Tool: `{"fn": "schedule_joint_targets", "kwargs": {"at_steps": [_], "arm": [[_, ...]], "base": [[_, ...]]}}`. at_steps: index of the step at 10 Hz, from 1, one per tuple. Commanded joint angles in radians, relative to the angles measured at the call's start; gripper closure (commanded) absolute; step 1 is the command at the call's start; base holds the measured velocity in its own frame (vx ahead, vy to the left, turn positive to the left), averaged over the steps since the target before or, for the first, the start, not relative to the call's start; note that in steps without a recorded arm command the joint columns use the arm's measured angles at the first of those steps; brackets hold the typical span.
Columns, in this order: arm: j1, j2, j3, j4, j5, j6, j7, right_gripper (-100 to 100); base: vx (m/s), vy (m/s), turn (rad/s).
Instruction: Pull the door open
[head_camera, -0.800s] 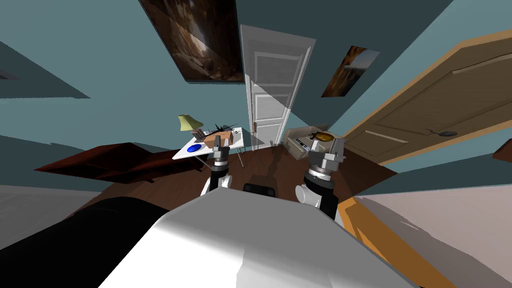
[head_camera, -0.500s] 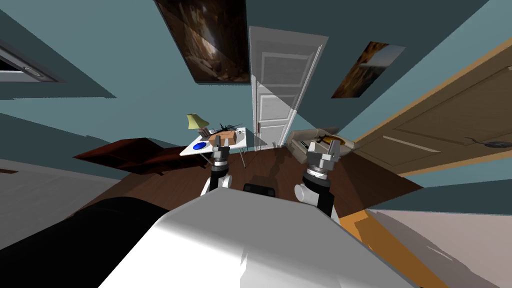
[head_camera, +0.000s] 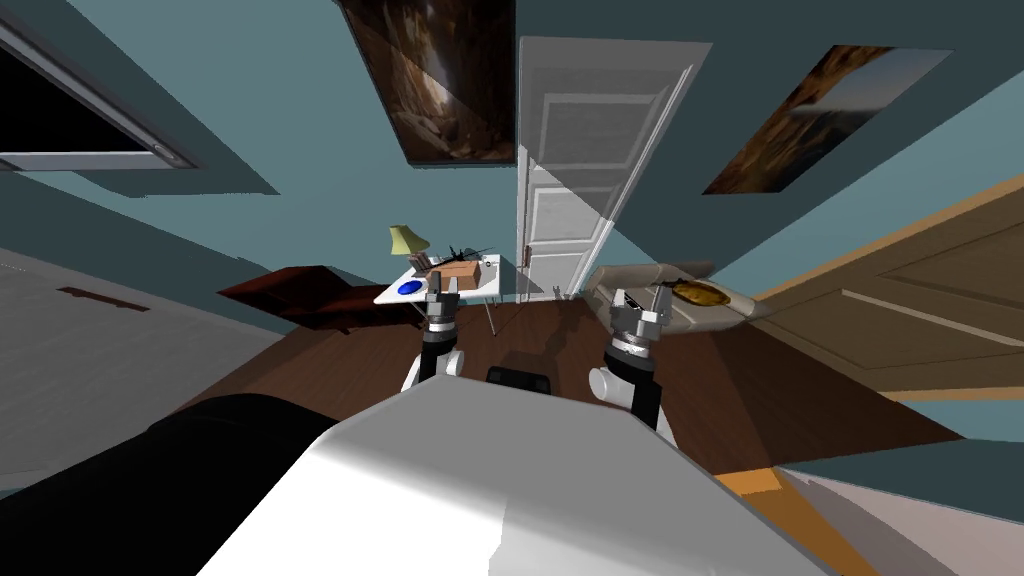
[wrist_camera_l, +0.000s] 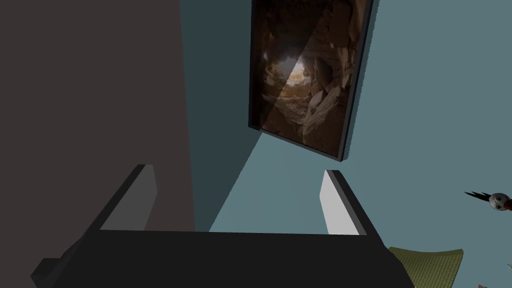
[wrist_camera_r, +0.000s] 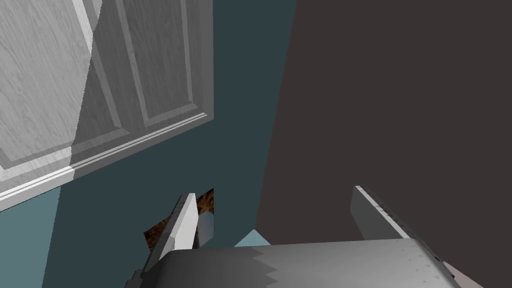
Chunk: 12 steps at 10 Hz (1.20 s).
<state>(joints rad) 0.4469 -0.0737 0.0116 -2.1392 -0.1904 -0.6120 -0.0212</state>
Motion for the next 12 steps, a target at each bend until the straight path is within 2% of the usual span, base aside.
{"fn": "schedule_joint_targets", "kwargs": {"at_steps": [1, 12], "arm": [[-0.014, -0.001, -0.006, 0.031, -0.015, -0.003, -0.024, -100], [-0.088, -0.024, -0.062, 0.266, -0.131, -0.050, -0.207, -100]], "base": [[0.078, -0.020, 0.178], [0.072, -0.038, 0.193]]}}
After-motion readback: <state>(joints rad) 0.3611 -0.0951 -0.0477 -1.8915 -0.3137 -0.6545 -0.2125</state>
